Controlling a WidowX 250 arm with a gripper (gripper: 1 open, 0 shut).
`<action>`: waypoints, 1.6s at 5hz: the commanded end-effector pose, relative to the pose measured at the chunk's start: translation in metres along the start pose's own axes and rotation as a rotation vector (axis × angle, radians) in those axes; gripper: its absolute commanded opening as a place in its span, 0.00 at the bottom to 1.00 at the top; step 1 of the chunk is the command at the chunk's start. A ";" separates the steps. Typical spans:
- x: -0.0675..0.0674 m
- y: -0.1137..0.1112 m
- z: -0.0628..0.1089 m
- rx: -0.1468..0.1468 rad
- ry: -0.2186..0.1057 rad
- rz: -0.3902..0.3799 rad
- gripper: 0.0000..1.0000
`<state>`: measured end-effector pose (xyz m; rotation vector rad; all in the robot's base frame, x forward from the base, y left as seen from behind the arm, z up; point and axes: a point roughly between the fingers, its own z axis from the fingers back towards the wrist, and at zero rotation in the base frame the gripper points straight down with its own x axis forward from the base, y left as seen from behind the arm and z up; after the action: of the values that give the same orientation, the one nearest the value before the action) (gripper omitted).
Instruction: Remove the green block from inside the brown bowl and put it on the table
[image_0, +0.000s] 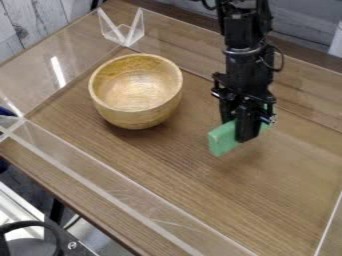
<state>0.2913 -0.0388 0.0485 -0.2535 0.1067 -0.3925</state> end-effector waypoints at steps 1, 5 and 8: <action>0.005 0.000 0.006 0.015 -0.023 0.022 0.00; -0.006 0.000 0.004 -0.020 -0.035 0.070 0.00; 0.003 0.008 0.007 -0.017 -0.073 0.073 0.00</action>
<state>0.2862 -0.0328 0.0369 -0.2906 0.1149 -0.3063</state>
